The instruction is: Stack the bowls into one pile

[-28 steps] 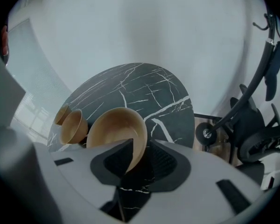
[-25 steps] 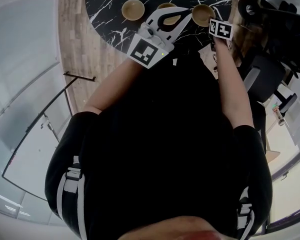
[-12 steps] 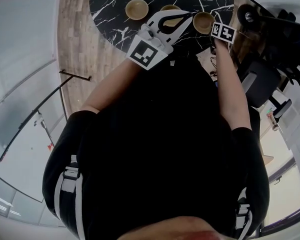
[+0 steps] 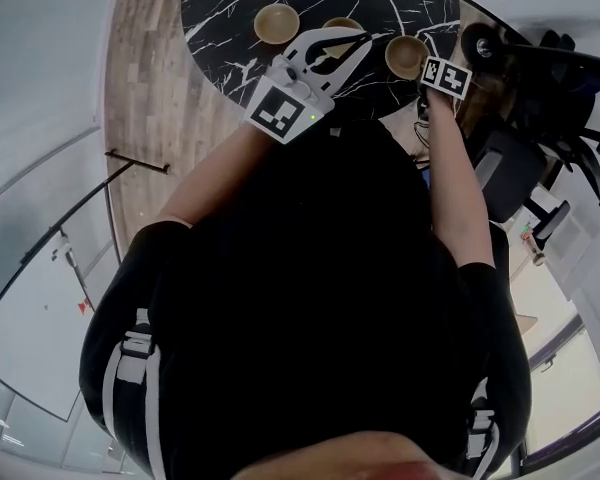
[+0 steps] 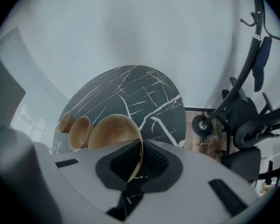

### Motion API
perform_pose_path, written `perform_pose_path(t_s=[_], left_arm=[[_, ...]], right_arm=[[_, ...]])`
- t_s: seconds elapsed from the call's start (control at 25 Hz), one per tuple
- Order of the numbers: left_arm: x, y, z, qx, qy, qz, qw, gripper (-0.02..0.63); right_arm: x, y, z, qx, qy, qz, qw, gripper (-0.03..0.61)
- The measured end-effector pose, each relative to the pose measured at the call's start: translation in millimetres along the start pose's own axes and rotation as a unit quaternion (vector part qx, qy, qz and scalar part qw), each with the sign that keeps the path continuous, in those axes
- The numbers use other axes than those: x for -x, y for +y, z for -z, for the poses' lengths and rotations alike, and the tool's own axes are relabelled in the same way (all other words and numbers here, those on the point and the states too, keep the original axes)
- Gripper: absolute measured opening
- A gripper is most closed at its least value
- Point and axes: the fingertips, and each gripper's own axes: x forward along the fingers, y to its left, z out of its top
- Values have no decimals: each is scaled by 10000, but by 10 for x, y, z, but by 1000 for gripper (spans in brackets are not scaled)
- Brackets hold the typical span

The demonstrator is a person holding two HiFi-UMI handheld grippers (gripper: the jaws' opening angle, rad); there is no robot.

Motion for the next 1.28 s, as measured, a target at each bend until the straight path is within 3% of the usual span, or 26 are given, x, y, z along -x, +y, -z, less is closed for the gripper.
perform_pose_path(t_s=[0.68,1.28], left_arm=[[685,102,-245,-180,-310,-14,9994,3],[990,321,-217,-241,-168,-215,9993,3]], right_arm=[[353,558,-89,-166,-437,-20,9989,12],[10,1250,-187,119,-265,-406,9988,12]])
